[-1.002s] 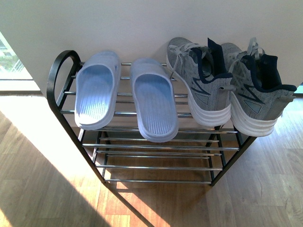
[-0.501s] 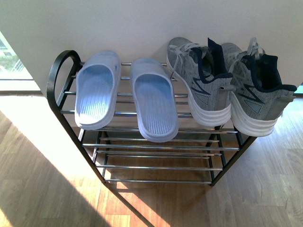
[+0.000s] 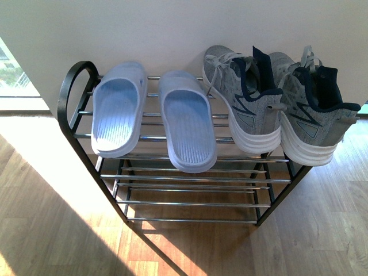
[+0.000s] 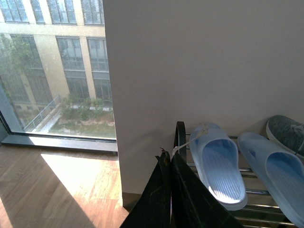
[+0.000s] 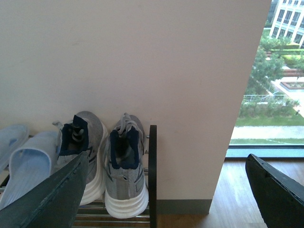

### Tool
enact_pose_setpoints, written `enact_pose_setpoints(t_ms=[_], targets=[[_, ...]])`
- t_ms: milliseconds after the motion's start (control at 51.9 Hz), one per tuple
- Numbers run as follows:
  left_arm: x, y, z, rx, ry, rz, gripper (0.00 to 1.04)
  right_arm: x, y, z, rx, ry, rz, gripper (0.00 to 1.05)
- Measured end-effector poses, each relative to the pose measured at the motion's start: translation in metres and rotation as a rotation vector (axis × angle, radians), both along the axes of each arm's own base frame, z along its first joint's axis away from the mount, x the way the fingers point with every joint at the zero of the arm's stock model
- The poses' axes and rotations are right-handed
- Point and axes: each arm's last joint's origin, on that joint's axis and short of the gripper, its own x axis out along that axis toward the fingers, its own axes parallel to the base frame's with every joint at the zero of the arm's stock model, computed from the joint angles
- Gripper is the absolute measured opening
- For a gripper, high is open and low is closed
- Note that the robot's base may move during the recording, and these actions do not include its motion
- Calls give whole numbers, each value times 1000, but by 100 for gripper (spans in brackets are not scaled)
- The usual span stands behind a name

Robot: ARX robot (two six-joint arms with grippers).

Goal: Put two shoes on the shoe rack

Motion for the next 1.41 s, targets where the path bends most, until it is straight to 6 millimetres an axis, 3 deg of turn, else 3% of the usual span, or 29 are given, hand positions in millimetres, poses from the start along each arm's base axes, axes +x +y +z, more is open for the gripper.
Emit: enact_pose_setpoints(t_ms=[39,135,636,1407], targets=[[0,0,0,-1,0,0,3,0,0,0,0,0,0,96],[0,0,0,0,0,0,24,0,0,0,0,0,0,96],[0,0,0,1,0,0,97,0,0,0,0,-1,-1,96],[0,0,0,2,-1,0,95,0,0,0,0,-2,0,96]])
